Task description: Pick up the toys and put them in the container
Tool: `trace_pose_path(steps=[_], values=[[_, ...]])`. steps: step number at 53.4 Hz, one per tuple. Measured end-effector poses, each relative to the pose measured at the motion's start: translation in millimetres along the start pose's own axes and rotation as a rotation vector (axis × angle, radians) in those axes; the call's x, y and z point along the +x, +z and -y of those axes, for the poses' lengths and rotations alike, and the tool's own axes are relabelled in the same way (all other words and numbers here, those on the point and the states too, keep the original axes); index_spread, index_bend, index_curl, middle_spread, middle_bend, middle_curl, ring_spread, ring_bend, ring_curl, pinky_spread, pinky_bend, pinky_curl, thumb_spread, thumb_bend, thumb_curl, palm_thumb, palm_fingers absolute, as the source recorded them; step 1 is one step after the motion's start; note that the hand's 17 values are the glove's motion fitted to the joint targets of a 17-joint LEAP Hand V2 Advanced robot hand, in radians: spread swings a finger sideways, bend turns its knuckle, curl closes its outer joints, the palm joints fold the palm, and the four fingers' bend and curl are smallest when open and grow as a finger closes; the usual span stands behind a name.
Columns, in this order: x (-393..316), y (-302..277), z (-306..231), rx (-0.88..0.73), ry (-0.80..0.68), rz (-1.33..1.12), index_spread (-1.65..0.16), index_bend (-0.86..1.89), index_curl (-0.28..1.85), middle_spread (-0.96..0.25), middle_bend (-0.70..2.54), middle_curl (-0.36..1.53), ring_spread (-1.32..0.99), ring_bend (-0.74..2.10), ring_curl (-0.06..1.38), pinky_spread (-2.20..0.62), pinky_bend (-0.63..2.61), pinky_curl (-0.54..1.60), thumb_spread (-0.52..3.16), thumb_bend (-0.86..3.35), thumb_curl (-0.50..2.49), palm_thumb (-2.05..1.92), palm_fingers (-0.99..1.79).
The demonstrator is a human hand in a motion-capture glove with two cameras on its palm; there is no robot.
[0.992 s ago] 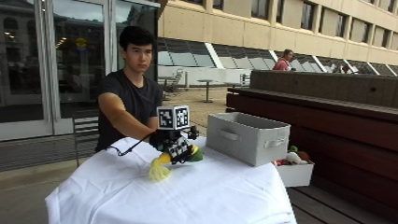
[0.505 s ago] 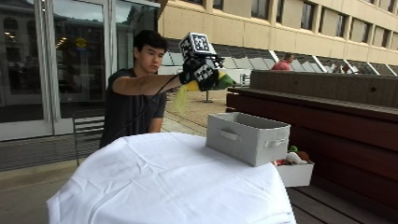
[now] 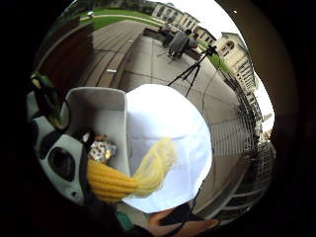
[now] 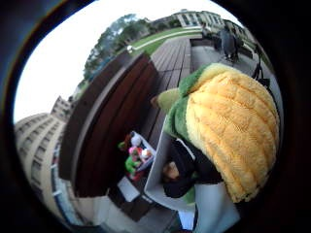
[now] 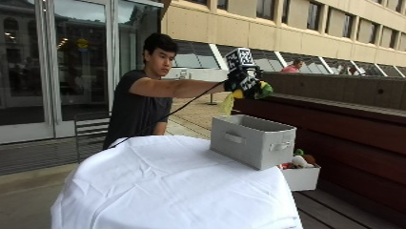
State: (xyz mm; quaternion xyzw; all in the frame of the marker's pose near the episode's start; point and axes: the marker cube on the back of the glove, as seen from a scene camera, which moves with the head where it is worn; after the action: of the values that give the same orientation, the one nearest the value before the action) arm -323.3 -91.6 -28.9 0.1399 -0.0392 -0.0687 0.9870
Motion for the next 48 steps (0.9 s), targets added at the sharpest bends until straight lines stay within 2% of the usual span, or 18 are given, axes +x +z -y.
trace_pose_path(steps=[2, 13, 16, 17, 20, 21, 25, 34, 40, 48], values=[[-1, 11, -2, 0.005, -0.053, 0.000, -0.23, 0.48, 0.65, -0.25, 1.26, 0.61, -0.33, 1.38, 0.49, -0.47, 0.77, 0.38, 1.18, -0.02, 0.28, 0.28, 1.25], [20, 52, 11, -0.137, -0.048, 0.119, -0.22, 0.25, 0.63, -0.25, 1.23, 0.58, -0.33, 1.35, 0.47, -0.47, 0.82, 0.39, 1.27, -0.02, 0.25, 0.23, 1.18], [19, 56, 8, -0.202, -0.063, 0.161, -0.22, 0.03, 0.56, -0.24, 1.09, 0.53, -0.34, 1.34, 0.45, -0.47, 0.92, 0.41, 1.26, -0.06, 0.23, 0.13, 0.96], [18, 56, 6, -0.220, -0.067, 0.167, -0.21, -0.07, 0.53, -0.21, 0.96, 0.50, -0.32, 1.35, 0.46, -0.46, 1.02, 0.45, 1.24, -0.08, 0.22, 0.06, 0.75], [20, 54, 3, -0.269, -0.081, 0.156, -0.22, -0.02, 0.52, -0.13, 0.74, 0.46, -0.27, 1.28, 0.46, -0.39, 1.23, 0.53, 1.15, -0.12, 0.20, -0.11, 0.24], [23, 53, 3, -0.276, -0.086, 0.140, -0.22, 0.00, 0.52, -0.12, 0.72, 0.46, -0.26, 1.29, 0.47, -0.38, 1.27, 0.54, 1.14, -0.12, 0.20, -0.12, 0.23], [38, 47, 3, -0.252, -0.108, 0.059, -0.25, 0.11, 0.46, -0.08, 0.59, 0.40, -0.22, 1.00, 0.37, -0.27, 1.27, 0.52, 1.07, -0.14, 0.17, -0.19, -0.16], [102, 22, 1, -0.180, -0.105, 0.005, -0.28, 0.18, 0.42, -0.05, 0.42, 0.34, -0.18, 0.64, 0.22, -0.13, 1.09, 0.42, 1.03, -0.14, 0.12, -0.21, -0.24], [172, 11, 5, -0.152, -0.073, -0.019, -0.29, 0.14, 0.40, -0.05, 0.32, 0.33, -0.18, 0.54, 0.20, -0.09, 1.00, 0.38, 1.03, -0.13, 0.09, -0.21, -0.19], [234, 3, -28, -0.195, -0.003, -0.032, -0.29, 0.13, 0.37, -0.06, 0.25, 0.33, -0.19, 0.48, 0.20, -0.07, 0.92, 0.35, 1.04, -0.13, 0.06, -0.19, -0.13]])
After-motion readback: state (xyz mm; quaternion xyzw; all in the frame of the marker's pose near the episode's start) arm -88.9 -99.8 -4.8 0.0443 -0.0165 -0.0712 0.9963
